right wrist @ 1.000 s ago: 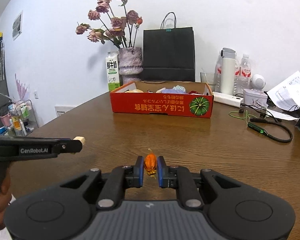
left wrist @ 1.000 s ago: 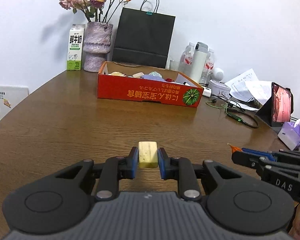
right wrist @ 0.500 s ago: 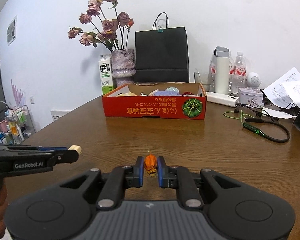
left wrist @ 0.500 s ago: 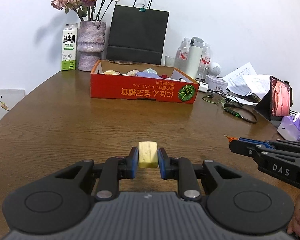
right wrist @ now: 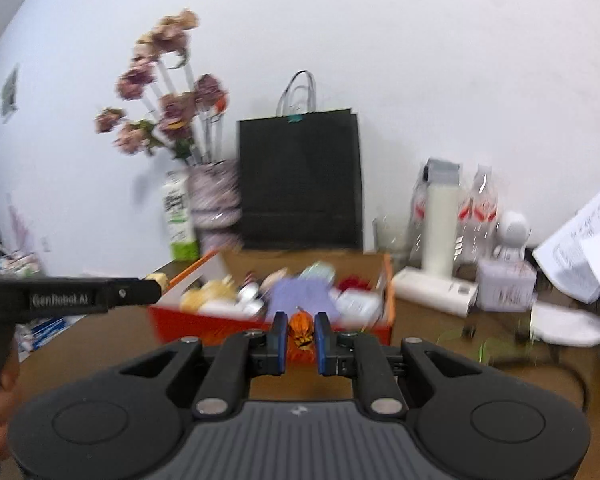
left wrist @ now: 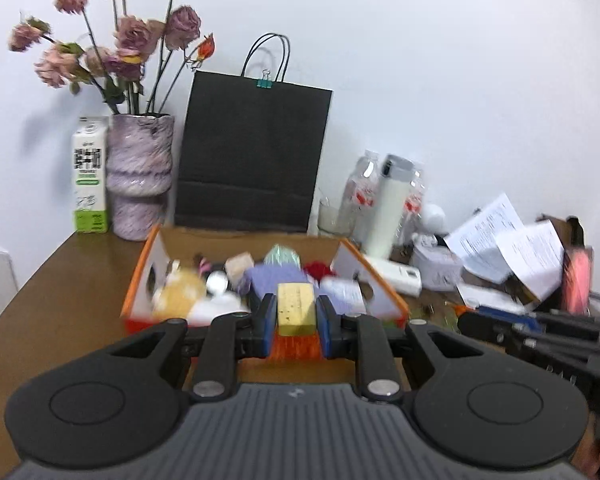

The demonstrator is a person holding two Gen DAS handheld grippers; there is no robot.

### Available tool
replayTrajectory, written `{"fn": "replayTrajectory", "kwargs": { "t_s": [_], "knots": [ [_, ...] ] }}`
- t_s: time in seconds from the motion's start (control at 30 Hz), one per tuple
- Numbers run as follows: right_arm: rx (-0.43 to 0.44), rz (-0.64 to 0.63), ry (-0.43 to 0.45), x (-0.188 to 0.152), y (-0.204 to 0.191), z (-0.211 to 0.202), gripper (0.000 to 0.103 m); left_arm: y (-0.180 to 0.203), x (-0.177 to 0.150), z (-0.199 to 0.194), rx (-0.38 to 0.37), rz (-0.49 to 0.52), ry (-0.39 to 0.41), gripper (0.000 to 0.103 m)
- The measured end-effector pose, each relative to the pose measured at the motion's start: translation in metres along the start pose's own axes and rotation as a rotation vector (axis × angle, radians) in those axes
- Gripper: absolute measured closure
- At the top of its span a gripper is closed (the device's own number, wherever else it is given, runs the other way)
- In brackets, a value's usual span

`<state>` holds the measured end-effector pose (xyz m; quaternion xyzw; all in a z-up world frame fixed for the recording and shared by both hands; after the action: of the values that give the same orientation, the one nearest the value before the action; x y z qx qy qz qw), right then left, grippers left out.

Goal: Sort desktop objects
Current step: 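Lift the yellow block and orange figurine toward the red box with both tools, then lower the block and figurine into the box while both tools open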

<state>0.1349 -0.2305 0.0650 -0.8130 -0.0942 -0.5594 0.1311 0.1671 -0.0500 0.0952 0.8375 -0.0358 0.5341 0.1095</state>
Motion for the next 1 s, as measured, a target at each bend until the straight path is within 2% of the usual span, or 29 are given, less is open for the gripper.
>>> {"fn": "replayTrajectory", "kwargs": {
  "t_s": [0.17,0.33,0.47,0.5,0.53,0.67,0.73,0.8,0.83,0.93,1.0],
  "knots": [
    [-0.012,0.053,-0.071,0.029,0.032,0.076,0.09,-0.011,0.03,0.081,-0.01,-0.044,-0.11,0.081],
    [-0.077,0.095,-0.233,0.022,0.064,0.151,0.09,-0.019,0.012,0.15,0.005,-0.044,-0.269,0.081],
    [-0.096,0.142,-0.327,0.003,0.079,0.178,0.086,-0.018,-0.008,0.18,0.004,-0.025,-0.356,0.081],
    [-0.102,0.145,-0.338,0.0,0.081,0.181,0.08,-0.02,-0.011,0.183,0.003,-0.034,-0.369,0.078],
    [-0.093,0.154,-0.337,-0.001,0.081,0.181,0.068,-0.023,-0.012,0.185,0.01,-0.056,-0.378,0.072],
    [-0.071,0.177,-0.305,0.01,0.079,0.181,0.046,-0.028,-0.003,0.189,0.011,-0.084,-0.38,0.064],
    [-0.054,0.184,-0.295,0.025,0.076,0.186,0.042,-0.027,0.011,0.191,0.02,-0.081,-0.366,0.042],
    [-0.037,0.191,-0.302,0.037,0.072,0.195,0.036,-0.024,0.024,0.192,0.036,-0.052,-0.344,0.026],
    [-0.037,0.196,-0.311,0.041,0.07,0.198,0.031,-0.024,0.029,0.191,0.059,-0.034,-0.333,0.023],
    [-0.048,0.183,-0.321,0.048,0.062,0.199,0.031,-0.026,0.036,0.18,0.162,0.007,-0.299,0.018],
    [-0.053,0.177,-0.295,0.047,0.056,0.186,0.031,-0.028,0.032,0.16,0.18,0.008,-0.256,0.014]
  ]
}}
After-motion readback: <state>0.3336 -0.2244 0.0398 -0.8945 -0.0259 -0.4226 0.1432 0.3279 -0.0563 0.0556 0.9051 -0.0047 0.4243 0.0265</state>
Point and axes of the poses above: each gripper's, at about its wrist camera, not at the fingertips, and z roughly the way its jaws point, y to its right, x to its top, the point moved 7 cm from there along z, roughly the way its jaws point, and after that the axes turned 4 degrees about x, right-handed, at the moved point
